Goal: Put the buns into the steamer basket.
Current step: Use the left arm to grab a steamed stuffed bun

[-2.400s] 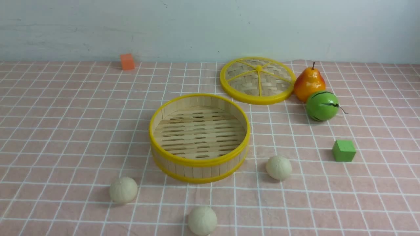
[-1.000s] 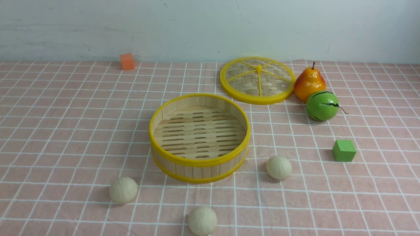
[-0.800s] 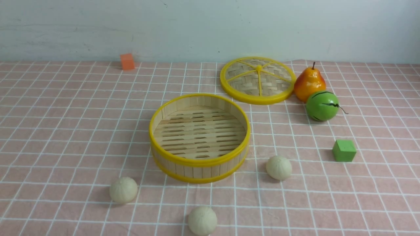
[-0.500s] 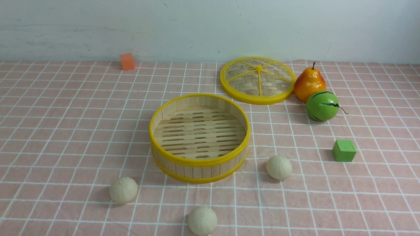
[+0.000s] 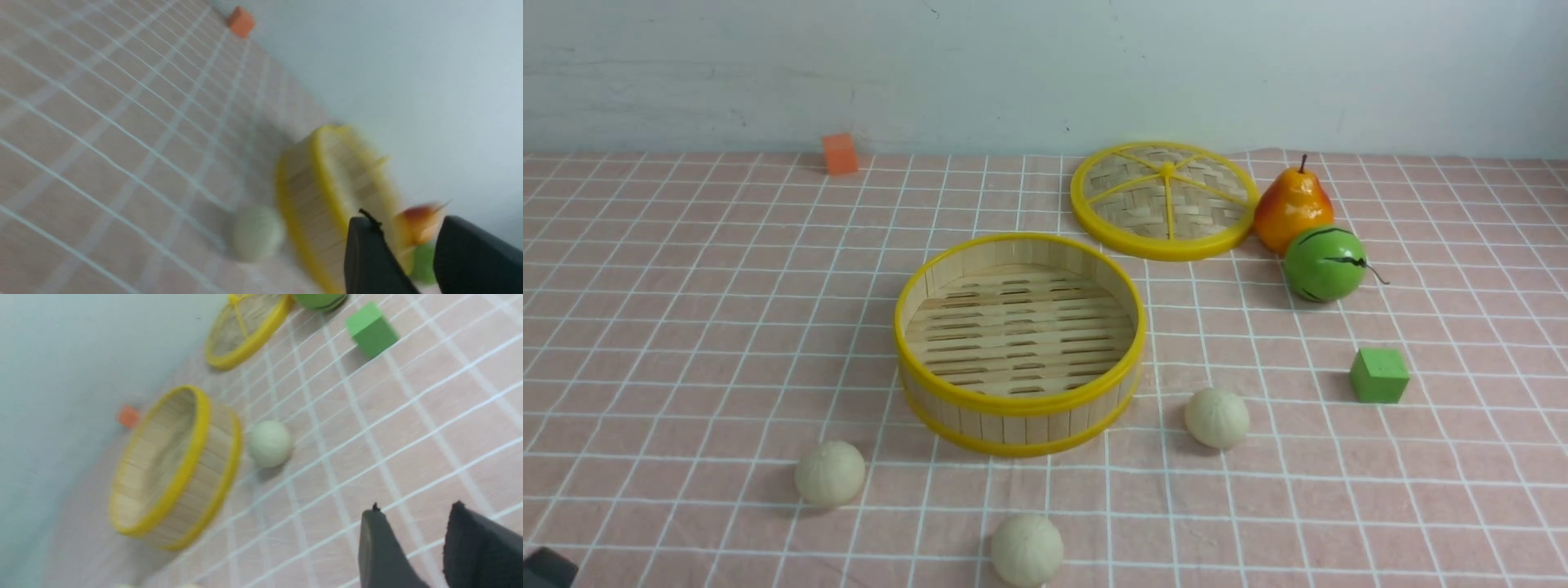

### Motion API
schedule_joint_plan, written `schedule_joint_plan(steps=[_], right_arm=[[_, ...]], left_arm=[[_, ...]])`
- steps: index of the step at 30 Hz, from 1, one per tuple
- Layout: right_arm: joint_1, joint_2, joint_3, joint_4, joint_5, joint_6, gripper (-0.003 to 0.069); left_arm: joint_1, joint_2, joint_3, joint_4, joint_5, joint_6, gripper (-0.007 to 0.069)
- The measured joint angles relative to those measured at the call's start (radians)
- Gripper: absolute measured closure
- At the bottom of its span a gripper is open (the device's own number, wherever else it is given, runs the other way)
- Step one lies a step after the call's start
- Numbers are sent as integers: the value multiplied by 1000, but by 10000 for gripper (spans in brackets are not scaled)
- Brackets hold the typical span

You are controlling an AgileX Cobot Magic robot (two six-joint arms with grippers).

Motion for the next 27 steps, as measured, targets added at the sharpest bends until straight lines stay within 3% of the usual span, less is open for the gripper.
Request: schedule_joint_plan(steps=[2,3,5,14,17,20,24,27], right_arm=[[0,0,1,61,3,10,420],[0,0,1,169,5,12,420],[0,0,1,226,2,0,420],[0,0,1,269,-22,-76,420],[0,0,-30,269,-27,-164,430],[0,13,-122,253,-60,-294,496],[0,155,-270,186,-85,-462,641],[0,349,-427,104,-38,-589,678]], left_arm=[[0,0,0,-83,-24,-67,386],[0,0,0,-185,-46,-140,386],[0,0,0,-254,-49,-159,386],[0,0,-6,-309,-32,-152,386],[0,0,-71,-287,3,-53,386],[0,18,-187,-230,95,77,420],[0,189,-358,-120,275,199,549],[0,385,-528,6,453,309,638]])
